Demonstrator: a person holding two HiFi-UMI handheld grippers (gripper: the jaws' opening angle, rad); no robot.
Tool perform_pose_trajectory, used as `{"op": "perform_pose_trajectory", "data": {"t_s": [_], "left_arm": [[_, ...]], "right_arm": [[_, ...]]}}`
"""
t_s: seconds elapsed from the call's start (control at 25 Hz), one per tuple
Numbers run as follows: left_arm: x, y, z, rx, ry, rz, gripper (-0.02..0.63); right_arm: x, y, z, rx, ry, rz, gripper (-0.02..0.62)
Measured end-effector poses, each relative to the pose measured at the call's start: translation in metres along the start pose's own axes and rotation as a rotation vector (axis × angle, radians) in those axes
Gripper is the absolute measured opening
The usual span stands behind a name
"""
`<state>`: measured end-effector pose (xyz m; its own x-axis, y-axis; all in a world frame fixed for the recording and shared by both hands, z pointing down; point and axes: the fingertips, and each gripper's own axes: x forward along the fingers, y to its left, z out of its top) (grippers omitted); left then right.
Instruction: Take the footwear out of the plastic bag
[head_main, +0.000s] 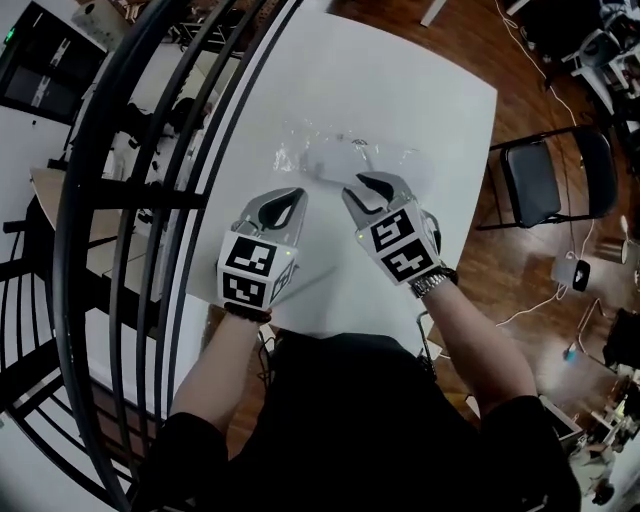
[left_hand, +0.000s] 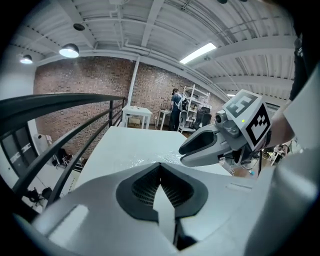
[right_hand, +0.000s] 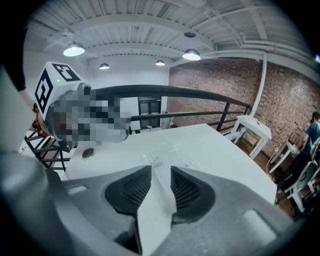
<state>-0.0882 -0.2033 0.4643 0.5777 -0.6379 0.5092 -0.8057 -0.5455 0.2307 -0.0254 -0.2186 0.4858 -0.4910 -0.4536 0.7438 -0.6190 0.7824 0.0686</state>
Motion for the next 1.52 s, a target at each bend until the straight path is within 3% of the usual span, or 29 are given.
{"op": "perform_pose_trajectory", "data": {"t_s": [0.32, 0.64, 0.92, 1.24, 1.4, 1.52], "left_arm": [[0.027, 0.033, -0.02, -0.053, 0.05, -0.032, 0.017], [0.037, 0.044, -0.03, -0.081, 0.075, -0.047, 0.015], [0.041, 0.044, -0.033, -0.077, 0.082, -0.046, 0.015], [0.031, 0.05, -0.029, -0.074, 0.081, -0.004, 0.015], [0.029, 0.055, -0.041, -0.127, 0.122, -0.013, 0.017], [0.027, 0.048, -0.058, -0.197, 0.183, -0.073, 0.023]], "right_arm": [[0.066, 0.0, -0.01, -0.09, 0.137, 0.03, 0.124], [0.093, 0.007, -0.028, -0.159, 0.237, 0.054, 0.127], [0.086, 0.009, -0.033, -0.166, 0.223, 0.037, 0.031], [0.059, 0.015, -0.033, -0.175, 0.187, 0.023, 0.006], [0.047, 0.022, -0.042, -0.179, 0.181, 0.024, 0.003], [0.039, 0.028, -0.049, -0.184, 0.178, 0.022, 0.002]]}}
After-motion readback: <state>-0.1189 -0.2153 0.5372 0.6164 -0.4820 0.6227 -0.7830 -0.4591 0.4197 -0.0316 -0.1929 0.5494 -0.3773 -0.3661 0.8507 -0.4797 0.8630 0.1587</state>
